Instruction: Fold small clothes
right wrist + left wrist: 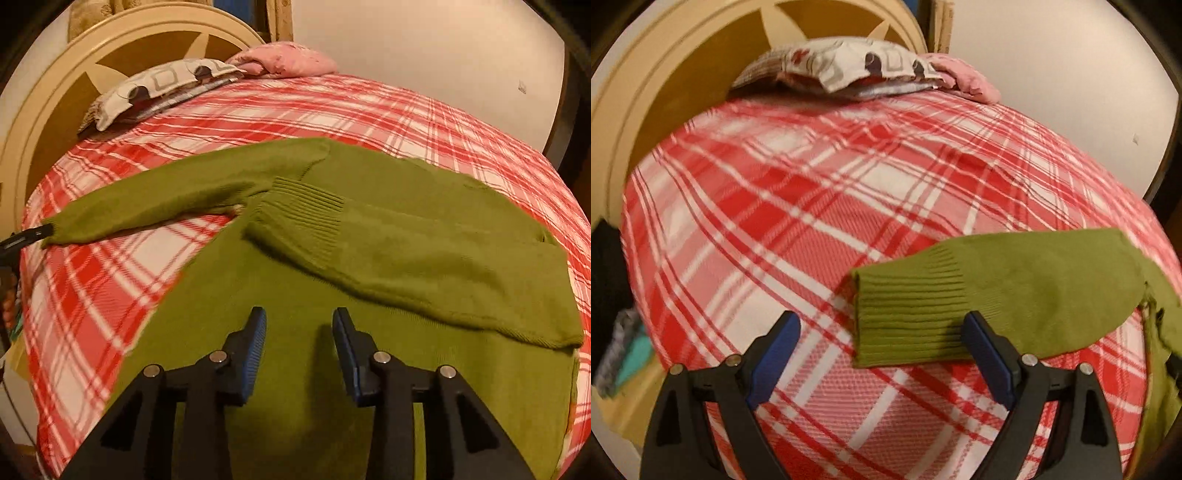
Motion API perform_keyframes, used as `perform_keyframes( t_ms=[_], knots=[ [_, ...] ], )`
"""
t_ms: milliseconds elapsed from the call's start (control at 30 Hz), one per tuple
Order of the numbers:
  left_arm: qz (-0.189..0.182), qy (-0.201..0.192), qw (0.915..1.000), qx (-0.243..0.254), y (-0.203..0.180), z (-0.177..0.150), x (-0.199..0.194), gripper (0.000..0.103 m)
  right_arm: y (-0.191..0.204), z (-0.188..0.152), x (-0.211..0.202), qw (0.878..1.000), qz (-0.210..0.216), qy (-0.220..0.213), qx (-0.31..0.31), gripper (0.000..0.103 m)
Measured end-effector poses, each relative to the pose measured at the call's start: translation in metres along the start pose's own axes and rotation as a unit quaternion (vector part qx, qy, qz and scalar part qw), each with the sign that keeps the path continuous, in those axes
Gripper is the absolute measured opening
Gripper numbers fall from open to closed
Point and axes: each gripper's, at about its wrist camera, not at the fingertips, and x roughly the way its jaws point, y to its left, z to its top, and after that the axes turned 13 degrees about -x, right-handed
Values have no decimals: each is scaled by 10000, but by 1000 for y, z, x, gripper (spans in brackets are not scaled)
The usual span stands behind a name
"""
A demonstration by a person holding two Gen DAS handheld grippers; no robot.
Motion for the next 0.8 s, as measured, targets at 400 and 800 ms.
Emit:
perform_keyframes(
  t_ms=[400,800],
  knots=[
    [-453,-80,9989,76,-8,4,-1,24,33,-5,-32,9983,14,-459,-353,54],
    [-1514,-287,9879,162,-57,18,-61,12,16,-29,-41,9992,-114,-386,9,54]
  ],
)
